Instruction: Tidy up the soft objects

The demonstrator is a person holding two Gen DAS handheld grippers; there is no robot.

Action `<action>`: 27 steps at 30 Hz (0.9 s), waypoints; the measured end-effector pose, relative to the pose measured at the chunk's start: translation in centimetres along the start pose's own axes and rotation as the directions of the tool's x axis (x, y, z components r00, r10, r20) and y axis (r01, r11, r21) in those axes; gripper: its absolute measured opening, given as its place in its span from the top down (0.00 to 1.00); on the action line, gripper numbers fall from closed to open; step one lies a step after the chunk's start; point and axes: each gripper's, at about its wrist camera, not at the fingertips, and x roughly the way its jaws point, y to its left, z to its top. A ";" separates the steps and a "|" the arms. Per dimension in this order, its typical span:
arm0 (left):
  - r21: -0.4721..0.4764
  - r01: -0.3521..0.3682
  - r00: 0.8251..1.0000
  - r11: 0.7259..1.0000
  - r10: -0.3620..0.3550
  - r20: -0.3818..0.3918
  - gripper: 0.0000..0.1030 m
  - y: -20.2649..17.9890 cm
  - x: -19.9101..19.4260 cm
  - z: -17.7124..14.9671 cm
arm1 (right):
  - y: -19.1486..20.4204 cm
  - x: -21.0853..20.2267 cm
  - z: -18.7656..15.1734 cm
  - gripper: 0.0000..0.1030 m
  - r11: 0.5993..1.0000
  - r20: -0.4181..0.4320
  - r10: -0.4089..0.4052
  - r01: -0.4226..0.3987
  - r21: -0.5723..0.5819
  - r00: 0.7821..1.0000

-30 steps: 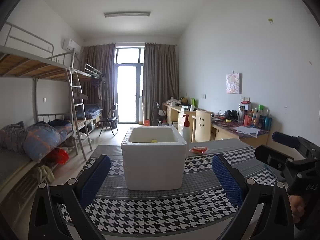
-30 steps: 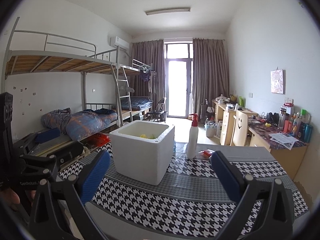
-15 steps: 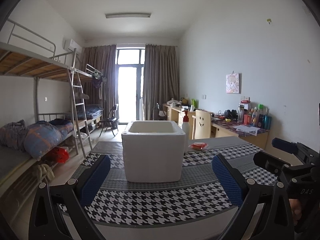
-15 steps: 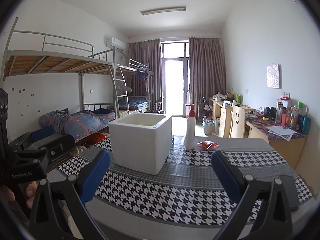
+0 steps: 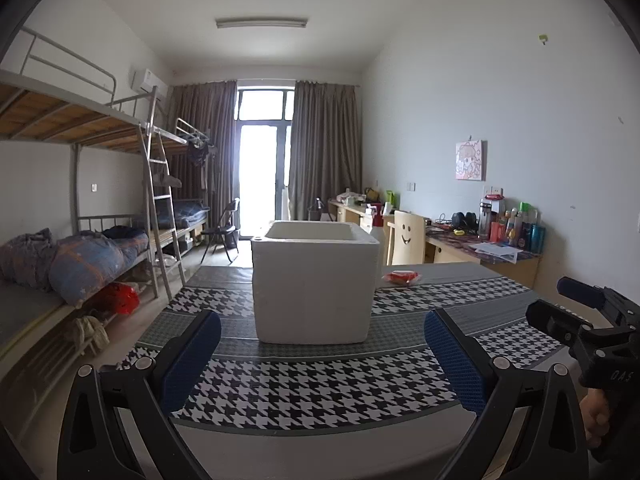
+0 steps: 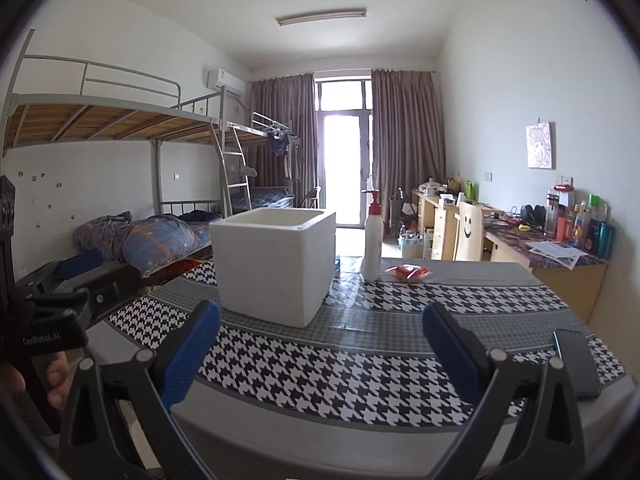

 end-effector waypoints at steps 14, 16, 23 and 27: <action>0.002 0.000 0.999 1.000 0.001 -0.037 0.01 0.4 0.9 -1.3 | -0.4 0.4 -1.1 0.01 1.000 -0.020 -0.012 0.012 0.025 1.000; 0.003 0.002 0.999 1.000 -0.002 -0.044 0.01 0.3 1.1 -1.4 | -0.3 0.5 -1.3 0.01 1.000 -0.025 -0.012 0.013 0.017 1.000; -0.007 0.003 0.998 1.000 -0.003 -0.056 0.01 0.4 1.1 -1.8 | -0.2 0.4 -1.8 0.01 1.000 -0.035 -0.016 0.017 0.011 0.999; -0.004 0.002 0.998 1.000 -0.002 -0.059 0.01 0.3 1.1 -1.8 | -0.3 0.4 -1.8 0.01 1.000 -0.039 -0.011 0.012 0.016 0.999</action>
